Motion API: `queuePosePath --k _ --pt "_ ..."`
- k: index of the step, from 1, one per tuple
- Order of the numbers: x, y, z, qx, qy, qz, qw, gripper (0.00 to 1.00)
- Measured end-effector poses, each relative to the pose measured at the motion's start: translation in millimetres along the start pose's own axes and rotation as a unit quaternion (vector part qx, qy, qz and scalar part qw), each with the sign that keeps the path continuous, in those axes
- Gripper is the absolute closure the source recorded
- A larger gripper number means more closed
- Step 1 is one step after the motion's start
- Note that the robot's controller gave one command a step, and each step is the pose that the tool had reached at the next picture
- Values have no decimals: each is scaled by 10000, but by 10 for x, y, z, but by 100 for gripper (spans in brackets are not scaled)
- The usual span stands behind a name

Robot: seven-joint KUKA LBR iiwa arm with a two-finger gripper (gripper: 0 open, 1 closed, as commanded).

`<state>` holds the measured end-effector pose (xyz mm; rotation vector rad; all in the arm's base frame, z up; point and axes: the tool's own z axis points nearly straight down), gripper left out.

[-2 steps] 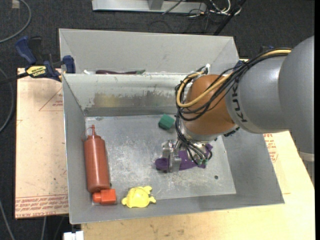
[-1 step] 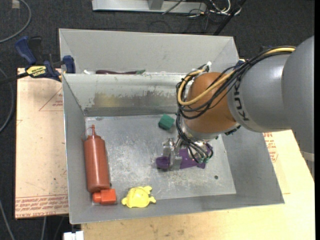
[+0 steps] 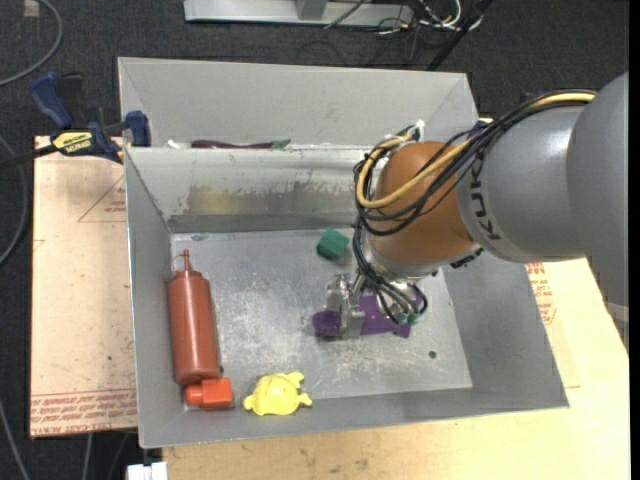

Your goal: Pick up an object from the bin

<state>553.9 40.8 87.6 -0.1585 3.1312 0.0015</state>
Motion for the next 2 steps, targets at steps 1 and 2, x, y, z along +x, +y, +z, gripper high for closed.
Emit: queuePosePath --k 1,2 --pt "11 3 -77 -3 18 3 10000 100" --pt "5 4 -205 -3 3 6 10000 100"
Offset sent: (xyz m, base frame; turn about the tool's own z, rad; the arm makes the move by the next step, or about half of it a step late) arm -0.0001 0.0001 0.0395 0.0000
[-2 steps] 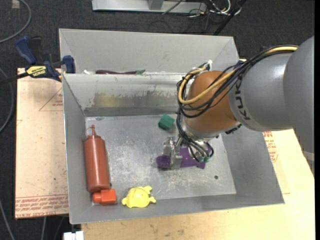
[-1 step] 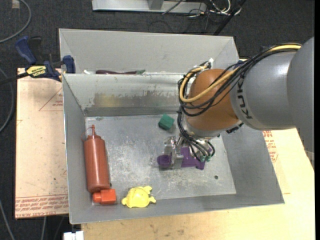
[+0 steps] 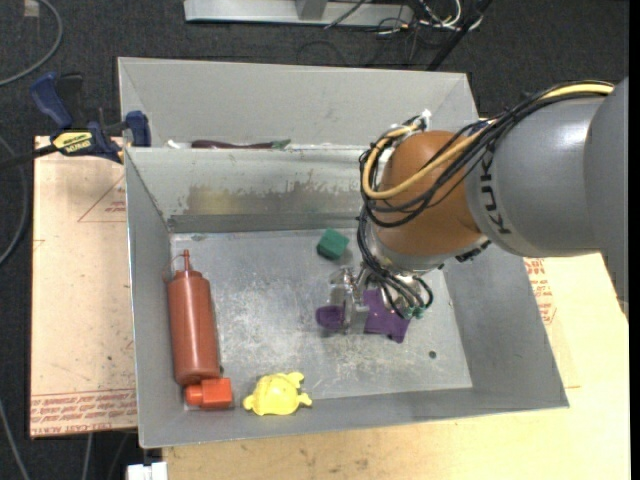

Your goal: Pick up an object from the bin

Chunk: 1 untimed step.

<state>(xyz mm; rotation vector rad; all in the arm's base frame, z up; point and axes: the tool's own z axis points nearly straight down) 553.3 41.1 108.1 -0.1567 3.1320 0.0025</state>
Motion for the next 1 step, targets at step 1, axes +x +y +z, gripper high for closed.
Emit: queuePosePath --k 1 --pt "-8 1 -74 0 -12 -1 10000 100"
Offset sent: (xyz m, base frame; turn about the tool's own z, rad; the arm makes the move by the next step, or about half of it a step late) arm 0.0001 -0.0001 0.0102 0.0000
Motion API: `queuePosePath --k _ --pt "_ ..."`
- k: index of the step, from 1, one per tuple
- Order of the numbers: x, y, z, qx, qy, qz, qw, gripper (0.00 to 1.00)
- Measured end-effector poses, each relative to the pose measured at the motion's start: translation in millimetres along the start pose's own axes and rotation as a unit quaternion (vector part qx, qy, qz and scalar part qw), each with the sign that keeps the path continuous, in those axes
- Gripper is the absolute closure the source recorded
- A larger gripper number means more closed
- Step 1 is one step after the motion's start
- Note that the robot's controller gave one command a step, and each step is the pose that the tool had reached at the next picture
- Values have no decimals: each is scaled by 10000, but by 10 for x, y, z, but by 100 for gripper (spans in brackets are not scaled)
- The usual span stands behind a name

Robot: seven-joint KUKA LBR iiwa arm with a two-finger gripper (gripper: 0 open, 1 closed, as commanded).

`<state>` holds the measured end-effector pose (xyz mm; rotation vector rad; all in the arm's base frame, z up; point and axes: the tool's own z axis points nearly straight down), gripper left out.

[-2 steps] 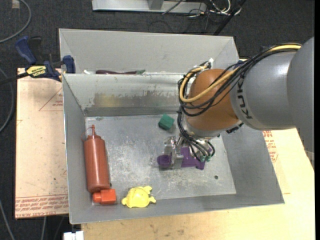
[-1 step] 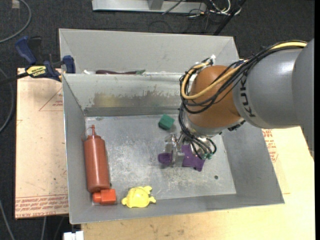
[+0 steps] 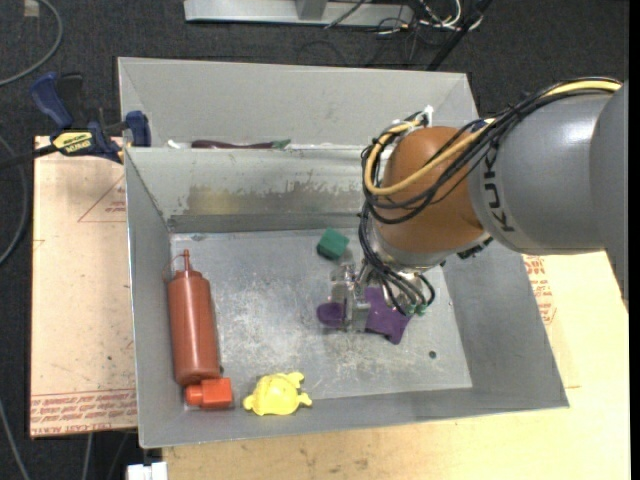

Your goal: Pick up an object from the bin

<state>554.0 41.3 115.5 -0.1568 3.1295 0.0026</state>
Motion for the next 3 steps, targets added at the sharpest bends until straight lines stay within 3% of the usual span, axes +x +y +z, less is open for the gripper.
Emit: queuePosePath --k 3 --pt "-5 2 -115 -3 -7 5 10000 100"
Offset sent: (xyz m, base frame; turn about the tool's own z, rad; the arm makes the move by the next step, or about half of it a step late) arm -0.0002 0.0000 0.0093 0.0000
